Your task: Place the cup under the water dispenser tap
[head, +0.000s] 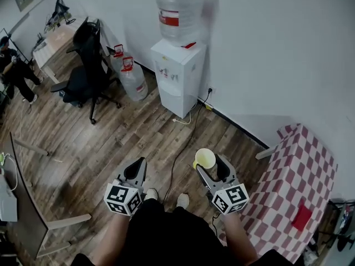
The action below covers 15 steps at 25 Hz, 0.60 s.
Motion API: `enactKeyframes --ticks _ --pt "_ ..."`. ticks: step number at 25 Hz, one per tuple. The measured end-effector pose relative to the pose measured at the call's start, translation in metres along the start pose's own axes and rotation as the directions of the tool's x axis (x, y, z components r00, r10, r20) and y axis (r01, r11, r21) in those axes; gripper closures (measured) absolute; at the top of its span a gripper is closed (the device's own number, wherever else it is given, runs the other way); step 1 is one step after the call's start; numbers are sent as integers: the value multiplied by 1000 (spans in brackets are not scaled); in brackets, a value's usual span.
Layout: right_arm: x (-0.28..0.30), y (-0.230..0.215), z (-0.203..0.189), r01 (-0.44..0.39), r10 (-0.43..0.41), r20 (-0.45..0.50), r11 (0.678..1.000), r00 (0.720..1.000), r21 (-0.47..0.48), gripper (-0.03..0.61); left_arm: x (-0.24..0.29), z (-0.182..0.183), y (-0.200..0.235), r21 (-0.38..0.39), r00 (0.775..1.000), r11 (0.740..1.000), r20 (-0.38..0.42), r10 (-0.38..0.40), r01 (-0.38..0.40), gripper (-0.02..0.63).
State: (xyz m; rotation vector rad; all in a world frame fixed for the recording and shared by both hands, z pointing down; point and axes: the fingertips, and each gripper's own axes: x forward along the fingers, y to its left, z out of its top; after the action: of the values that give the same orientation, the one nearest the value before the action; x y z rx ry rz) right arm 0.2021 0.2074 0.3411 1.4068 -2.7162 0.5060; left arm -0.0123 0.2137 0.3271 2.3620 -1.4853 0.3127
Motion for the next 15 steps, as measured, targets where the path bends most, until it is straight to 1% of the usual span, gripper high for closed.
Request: enactKeyframes --ticks 3,8,15 --pt "-2 -3 -4 -3 3 -1 1000 1000 12 261 -2 -2 3 7 1000 1000 -15 15 -15 598" --pt "6 -3 -8 -5 5 -16 1000 1000 20 261 4 5 14 20 1000 1000 -9 23 -22 598" --pt "35 4 -4 1 -1 -27 1000 1000 12 261 20 3 37 8 1000 1000 -17 -4 5 598"
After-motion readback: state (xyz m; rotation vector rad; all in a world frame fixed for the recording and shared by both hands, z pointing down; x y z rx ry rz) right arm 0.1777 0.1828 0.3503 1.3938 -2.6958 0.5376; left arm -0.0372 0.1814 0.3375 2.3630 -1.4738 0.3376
